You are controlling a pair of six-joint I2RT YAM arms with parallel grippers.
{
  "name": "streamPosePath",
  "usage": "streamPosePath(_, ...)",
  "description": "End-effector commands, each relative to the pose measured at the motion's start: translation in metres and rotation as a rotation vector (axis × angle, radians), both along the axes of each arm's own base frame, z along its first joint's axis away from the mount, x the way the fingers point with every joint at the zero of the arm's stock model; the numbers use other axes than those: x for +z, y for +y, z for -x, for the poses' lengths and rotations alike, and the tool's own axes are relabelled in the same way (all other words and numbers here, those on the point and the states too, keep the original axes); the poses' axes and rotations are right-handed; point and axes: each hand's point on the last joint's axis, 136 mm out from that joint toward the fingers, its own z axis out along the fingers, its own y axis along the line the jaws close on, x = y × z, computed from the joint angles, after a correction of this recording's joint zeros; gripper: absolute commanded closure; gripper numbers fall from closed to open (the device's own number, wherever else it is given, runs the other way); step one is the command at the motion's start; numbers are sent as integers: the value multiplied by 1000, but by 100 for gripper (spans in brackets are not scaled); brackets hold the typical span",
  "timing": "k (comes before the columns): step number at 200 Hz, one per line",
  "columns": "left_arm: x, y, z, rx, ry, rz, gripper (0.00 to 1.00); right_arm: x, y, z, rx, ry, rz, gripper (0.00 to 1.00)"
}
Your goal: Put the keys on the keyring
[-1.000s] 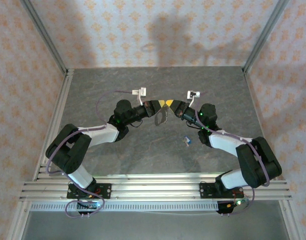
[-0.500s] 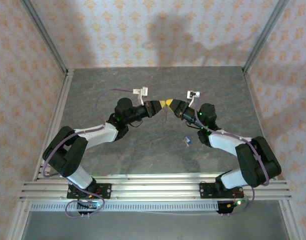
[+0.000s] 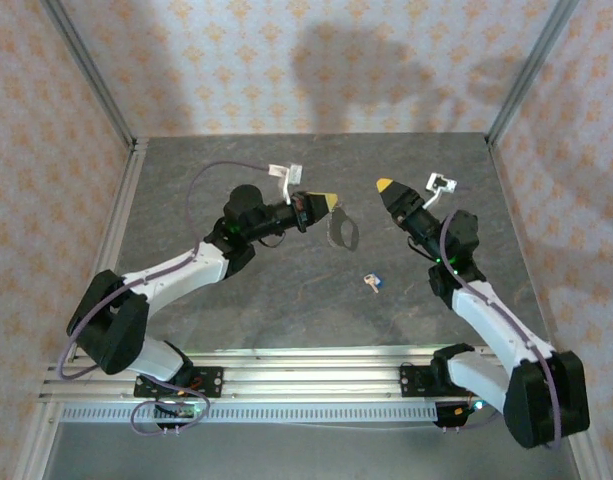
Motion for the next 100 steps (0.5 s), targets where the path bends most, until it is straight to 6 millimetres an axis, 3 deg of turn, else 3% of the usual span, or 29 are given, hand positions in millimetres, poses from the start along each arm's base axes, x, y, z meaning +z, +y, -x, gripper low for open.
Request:
streamPosePath(1,50,5,12,-9,-190,-26,100,-31,-11,2,-67,74,116,41)
streamPosePath(58,115,11,31,-30,-388,-74,100,-44,-12,7,-61,98,170,34)
streamPosePath(69,124,12,34,-28,-411,-73,100,-45,-11,6,-60,99,174,27)
streamPosePath(75,129,13,35,-27,-423,-70,100,-44,-11,6,-59,99,173,18)
streamPosePath(100,143,15,39,-23,-454,-60,100,-44,-10,6,-55,96,175,15)
